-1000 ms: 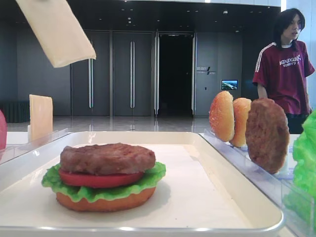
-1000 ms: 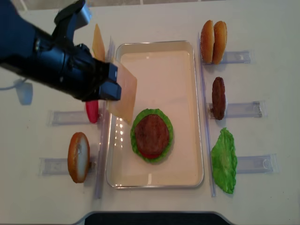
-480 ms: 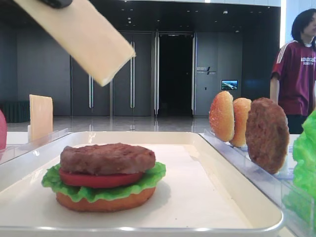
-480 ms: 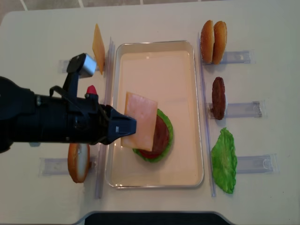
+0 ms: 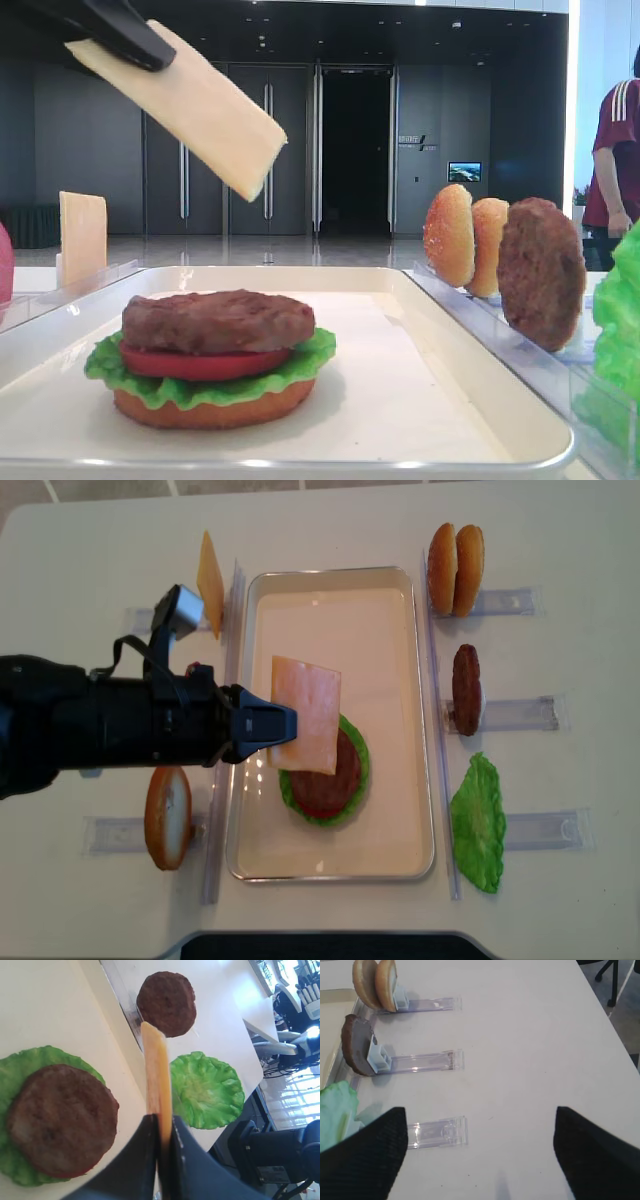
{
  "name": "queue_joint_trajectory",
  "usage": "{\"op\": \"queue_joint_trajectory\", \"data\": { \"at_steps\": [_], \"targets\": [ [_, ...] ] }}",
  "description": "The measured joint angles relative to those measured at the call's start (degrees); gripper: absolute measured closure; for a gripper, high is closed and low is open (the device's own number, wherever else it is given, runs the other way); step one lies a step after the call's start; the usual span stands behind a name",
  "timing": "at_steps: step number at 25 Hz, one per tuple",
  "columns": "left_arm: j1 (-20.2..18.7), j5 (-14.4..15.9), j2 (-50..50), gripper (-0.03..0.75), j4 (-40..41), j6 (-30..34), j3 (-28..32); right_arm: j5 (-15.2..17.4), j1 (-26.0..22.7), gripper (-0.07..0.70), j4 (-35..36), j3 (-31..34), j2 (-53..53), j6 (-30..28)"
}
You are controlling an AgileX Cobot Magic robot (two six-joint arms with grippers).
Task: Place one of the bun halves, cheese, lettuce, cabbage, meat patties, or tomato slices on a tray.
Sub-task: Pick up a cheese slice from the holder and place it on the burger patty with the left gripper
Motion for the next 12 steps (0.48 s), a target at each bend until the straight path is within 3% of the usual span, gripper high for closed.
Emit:
{"op": "queue_joint_trajectory", "data": {
  "at_steps": [7,12],
  "targets": [
    [0.18,6.97,8.55,0.689,-6.18,6.08,0.0,0.0,0.0,0.039,0.0,0.0,0.0,0.0],
    [0.18,7.47,12.71,0.689,-7.42,6.71,0.0,0.0,0.0,0.039,0.0,0.0,0.0,0.0]
  ]
}}
